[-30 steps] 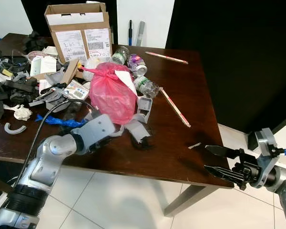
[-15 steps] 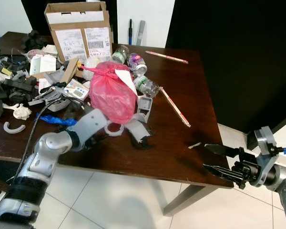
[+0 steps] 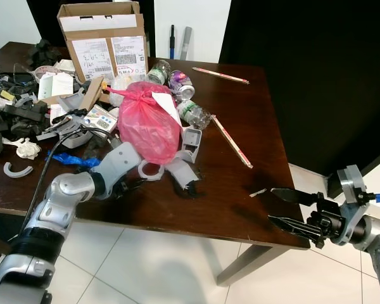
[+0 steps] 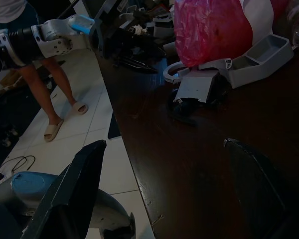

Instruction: Picking trash to rubbish bin

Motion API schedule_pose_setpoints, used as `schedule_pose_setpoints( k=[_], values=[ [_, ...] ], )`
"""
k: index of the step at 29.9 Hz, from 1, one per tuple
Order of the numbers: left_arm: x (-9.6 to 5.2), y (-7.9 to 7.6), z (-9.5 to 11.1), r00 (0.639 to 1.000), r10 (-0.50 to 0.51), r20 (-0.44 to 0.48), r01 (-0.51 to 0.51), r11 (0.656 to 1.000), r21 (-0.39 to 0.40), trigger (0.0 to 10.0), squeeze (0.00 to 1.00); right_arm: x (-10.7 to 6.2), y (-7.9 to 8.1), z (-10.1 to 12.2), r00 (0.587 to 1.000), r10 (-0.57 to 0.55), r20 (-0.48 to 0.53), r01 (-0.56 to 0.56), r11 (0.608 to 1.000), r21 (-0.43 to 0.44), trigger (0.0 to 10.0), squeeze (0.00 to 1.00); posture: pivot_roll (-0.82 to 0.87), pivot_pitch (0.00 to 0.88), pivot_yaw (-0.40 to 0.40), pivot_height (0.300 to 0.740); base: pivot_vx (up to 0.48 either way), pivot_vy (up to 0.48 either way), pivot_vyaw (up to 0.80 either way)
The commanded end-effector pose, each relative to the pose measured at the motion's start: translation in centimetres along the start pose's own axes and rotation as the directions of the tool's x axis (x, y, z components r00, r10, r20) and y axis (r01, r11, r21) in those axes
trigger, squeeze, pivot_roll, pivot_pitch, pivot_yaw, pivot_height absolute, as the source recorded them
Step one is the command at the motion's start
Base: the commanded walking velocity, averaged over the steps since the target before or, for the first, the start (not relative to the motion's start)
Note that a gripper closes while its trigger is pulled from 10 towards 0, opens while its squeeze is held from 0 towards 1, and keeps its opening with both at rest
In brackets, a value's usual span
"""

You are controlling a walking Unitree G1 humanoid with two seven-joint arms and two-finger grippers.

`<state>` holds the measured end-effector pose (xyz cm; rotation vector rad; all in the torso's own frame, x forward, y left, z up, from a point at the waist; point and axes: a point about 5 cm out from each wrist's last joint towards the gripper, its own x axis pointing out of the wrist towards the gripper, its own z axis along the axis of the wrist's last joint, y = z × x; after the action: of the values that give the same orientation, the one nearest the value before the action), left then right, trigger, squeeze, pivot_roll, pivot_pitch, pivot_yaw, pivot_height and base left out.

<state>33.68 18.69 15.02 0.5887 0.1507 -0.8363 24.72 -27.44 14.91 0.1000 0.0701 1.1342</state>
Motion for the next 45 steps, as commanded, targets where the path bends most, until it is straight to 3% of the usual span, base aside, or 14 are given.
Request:
schedule_pose_setpoints(
  k=[1, 14, 17, 21, 26, 29, 36, 44, 45],
  values=[
    [0.6, -0.6, -0.1, 0.999, -0.036, 0.018, 0.037, 0.999, -0.023, 10.0, 0.0, -0.2, 0.2, 0.1, 1.0, 0.003, -0.01, -0.003, 1.0, -0.001, 10.0, 0.0, 0.03, 0.15, -0.032, 0.74, 0.0, 0.0, 0.0],
    [1.0, -0.5, -0.9, 0.998, -0.061, 0.028, 0.062, 0.996, -0.057, 10.0, 0.0, 0.0, 0.6, 0.2, 1.0, 0.008, -0.012, -0.008, 1.0, -0.004, 10.0, 0.0, 0.01, 0.149, -0.037, 0.74, 0.0, 0.0, 0.0],
    [1.2, -0.8, -1.0, 0.995, -0.081, 0.06, 0.086, 0.992, -0.09, 10.0, 0.0, 0.0, 0.5, 0.5, 1.0, 0.011, -0.014, -0.011, 1.0, -0.01, 10.0, 0.0, 0.0, 0.154, -0.041, 0.74, 0.0, 0.0, 0.0],
    [1.3, -1.0, -1.7, 0.986, -0.106, 0.128, 0.13, 0.972, -0.194, 10.0, 0.0, 0.0, 0.6, 0.8, 1.0, 0.02, -0.023, -0.021, 1.0, -0.013, 10.0, 0.0, -0.01, 0.16, -0.051, 0.74, 0.0, 0.0, 0.0],
    [1.3, -1.0, -2.0, 0.984, -0.125, 0.124, 0.149, 0.967, -0.205, 10.0, 0.0, -0.1, 0.7, 0.9, 0.999, 0.02, -0.027, -0.02, 1.0, -0.014, 10.0, 0.0, -0.01, 0.161, -0.053, 0.74, 0.0, 0.0, 0.0],
    [1.2, -0.9, -2.2, 0.984, -0.138, 0.108, 0.158, 0.967, -0.2, 10.0, 0.0, -0.1, 0.6, 1.0, 0.999, 0.016, -0.028, -0.016, 1.0, -0.017, 10.0, 0.0, -0.01, 0.162, -0.051, 0.74, 0.0, 0.0, 0.0],
    [0.7, 0.4, -3.3, 0.999, -0.051, -0.01, 0.048, 0.981, -0.189, 10.0, 0.0, -0.3, 0.7, 1.0, 1.0, 0.0, -0.029, 0.0, 1.0, -0.019, 10.0, 0.0, -0.01, 0.163, -0.044, 0.74, 0.0, 0.0, 0.0],
    [0.3, 1.2, -4.2, 0.997, 0.014, -0.073, -0.031, 0.968, -0.247, 10.0, 0.0, -0.3, 0.7, 1.0, 1.0, -0.012, -0.029, 0.012, 1.0, -0.021, 10.0, 0.0, -0.01, 0.161, -0.041, 0.74, 0.0, 0.0, 0.0],
    [0.6, 0.9, -4.3, 0.998, -0.011, -0.067, -0.009, 0.957, -0.291, 0.0, 0.0, -0.3, 0.6, 1.0, 0.999, -0.015, -0.03, 0.014, 1.0, -0.022, 10.0, 0.0, -0.01, 0.16, -0.041, 0.74, 0.0, 0.0, 0.0]
  ],
)
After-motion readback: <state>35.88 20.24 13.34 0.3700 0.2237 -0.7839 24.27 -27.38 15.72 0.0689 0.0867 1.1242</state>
